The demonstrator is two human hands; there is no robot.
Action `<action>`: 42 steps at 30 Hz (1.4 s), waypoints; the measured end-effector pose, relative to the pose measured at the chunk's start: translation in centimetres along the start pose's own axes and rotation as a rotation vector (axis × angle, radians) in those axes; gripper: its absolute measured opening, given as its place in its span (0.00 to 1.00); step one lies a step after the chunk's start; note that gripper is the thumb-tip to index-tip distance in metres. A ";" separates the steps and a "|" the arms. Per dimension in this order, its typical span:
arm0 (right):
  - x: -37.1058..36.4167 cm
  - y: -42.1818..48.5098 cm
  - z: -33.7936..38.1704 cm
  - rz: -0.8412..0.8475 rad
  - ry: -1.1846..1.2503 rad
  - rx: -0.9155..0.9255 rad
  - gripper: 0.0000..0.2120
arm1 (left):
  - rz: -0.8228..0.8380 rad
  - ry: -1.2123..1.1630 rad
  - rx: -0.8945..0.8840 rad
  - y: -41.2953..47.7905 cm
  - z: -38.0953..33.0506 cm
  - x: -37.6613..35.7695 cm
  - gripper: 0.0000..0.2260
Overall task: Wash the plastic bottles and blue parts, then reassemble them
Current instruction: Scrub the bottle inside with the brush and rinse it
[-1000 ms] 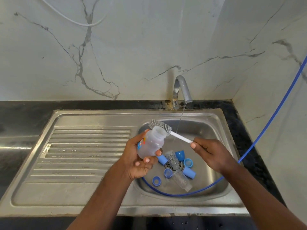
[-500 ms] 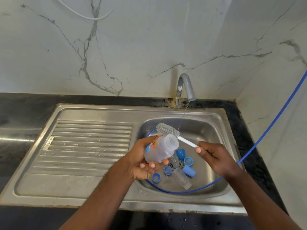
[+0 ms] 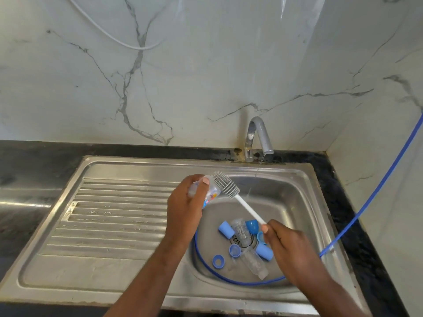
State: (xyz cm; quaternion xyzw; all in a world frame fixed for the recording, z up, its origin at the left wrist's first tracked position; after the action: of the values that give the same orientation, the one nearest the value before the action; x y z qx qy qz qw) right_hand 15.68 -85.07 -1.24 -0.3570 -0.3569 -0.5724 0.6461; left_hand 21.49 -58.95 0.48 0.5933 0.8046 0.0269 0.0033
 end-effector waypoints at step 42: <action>1.4 -1.3 1.2 -0.174 -0.269 -0.078 0.15 | -0.069 -0.650 0.554 -1.0 3.7 -2.9 0.12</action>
State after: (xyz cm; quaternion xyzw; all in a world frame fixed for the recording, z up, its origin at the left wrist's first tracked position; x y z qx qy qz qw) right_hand 14.47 -84.83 0.67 -0.4229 -0.4475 -0.5867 0.5260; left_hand 21.49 -61.88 -3.32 0.5220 0.7579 -0.3787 0.0980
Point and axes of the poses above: each hand's wrist, its own y-axis towards the middle knuckle, its own x-axis out of the back of the hand, z = x × y, the point moved 10 cm from there along y, towards the middle knuckle, and after that the axes turned 11 degrees about -y, right-handed, at the moved point
